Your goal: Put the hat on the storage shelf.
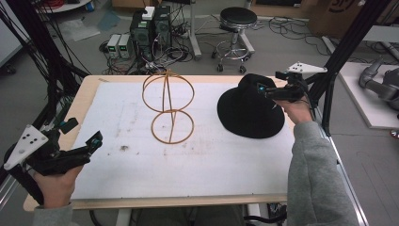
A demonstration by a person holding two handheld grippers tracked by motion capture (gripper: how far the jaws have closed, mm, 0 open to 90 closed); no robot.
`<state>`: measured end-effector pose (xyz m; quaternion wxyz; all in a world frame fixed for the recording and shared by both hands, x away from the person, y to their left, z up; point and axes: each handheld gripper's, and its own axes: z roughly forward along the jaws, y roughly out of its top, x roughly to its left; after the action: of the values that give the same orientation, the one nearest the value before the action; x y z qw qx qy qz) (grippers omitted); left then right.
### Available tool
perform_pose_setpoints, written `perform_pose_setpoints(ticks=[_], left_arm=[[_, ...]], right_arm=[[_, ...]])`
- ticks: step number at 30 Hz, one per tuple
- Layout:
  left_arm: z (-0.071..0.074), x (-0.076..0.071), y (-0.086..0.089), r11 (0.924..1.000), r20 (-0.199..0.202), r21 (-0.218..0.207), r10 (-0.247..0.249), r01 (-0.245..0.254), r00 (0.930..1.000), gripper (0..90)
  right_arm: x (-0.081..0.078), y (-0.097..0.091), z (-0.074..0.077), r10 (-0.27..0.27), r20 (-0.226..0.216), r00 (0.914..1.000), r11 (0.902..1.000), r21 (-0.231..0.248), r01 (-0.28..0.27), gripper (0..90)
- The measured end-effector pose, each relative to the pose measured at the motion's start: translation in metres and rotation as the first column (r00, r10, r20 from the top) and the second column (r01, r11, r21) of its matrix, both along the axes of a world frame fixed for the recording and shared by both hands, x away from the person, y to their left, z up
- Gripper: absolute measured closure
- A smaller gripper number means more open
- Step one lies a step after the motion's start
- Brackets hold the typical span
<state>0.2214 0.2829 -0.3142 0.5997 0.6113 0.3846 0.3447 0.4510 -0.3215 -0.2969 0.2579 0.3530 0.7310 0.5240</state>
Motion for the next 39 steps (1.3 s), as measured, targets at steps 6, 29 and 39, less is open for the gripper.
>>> perform_pose_setpoints(ticks=[6, 29, 39], left_arm=[[-0.002, 0.001, -0.001, 1.0, -0.008, 0.008, -0.003, 0.003, 1.0, 10.9], [-0.005, 0.003, -0.003, 0.9998, -0.019, 0.018, -0.008, 0.008, 0.9998, 10.9], [-0.006, 0.003, -0.005, 0.9997, -0.022, 0.022, -0.011, 0.012, 0.9997, 10.9]], right_arm=[[0.009, 0.008, -0.005, -0.012, 0.031, 0.9995, 0.9995, 0.03, 0.011, 2.8], [0.039, 0.021, -0.035, -0.103, -0.027, 0.9943, 0.9944, -0.025, 0.102, 2.8], [0.042, 0.028, -0.039, -0.096, -0.013, 0.9953, 0.9945, -0.044, 0.095, 9.9]])
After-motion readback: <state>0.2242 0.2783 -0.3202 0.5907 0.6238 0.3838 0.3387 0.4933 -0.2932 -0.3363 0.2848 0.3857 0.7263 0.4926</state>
